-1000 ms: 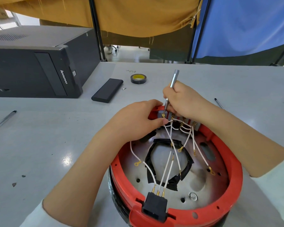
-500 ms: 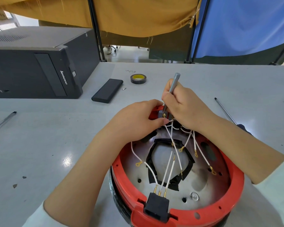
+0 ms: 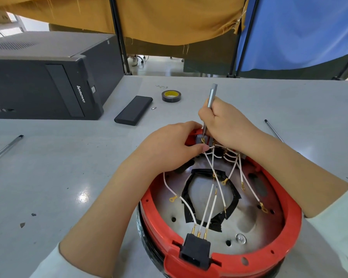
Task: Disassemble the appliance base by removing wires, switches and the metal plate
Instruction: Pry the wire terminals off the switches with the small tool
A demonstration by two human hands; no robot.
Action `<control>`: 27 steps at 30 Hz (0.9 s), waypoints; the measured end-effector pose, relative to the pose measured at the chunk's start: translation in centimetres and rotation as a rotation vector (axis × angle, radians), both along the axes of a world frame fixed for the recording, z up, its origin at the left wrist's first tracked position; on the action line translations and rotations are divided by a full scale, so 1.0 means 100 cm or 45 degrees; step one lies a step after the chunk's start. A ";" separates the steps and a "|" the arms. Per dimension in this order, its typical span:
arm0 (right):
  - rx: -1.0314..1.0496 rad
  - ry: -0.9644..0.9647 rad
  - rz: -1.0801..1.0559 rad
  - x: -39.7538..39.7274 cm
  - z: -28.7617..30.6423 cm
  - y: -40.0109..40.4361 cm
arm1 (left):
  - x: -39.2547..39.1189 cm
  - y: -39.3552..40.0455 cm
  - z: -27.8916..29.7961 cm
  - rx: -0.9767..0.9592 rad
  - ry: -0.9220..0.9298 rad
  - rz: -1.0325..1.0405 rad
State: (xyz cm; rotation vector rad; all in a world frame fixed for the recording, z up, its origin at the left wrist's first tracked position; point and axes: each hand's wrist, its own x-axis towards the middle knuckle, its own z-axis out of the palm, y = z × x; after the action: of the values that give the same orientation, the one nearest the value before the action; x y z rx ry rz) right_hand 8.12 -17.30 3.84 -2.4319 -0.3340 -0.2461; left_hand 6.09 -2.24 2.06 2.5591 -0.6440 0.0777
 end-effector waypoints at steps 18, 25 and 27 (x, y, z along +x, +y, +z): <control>0.371 0.030 0.165 -0.015 0.001 -0.015 | 0.000 0.001 0.002 0.002 -0.003 -0.010; 0.275 -0.081 0.099 -0.019 -0.007 -0.015 | -0.001 0.001 0.001 0.011 -0.006 0.002; 0.207 -0.075 0.113 -0.019 -0.008 -0.014 | -0.001 0.001 0.001 0.011 -0.010 0.003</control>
State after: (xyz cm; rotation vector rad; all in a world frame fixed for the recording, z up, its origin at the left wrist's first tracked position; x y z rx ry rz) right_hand 6.23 -18.73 3.05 -2.2473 -0.4302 -0.2947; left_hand 6.00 -2.13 2.16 2.5690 -0.6455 0.0863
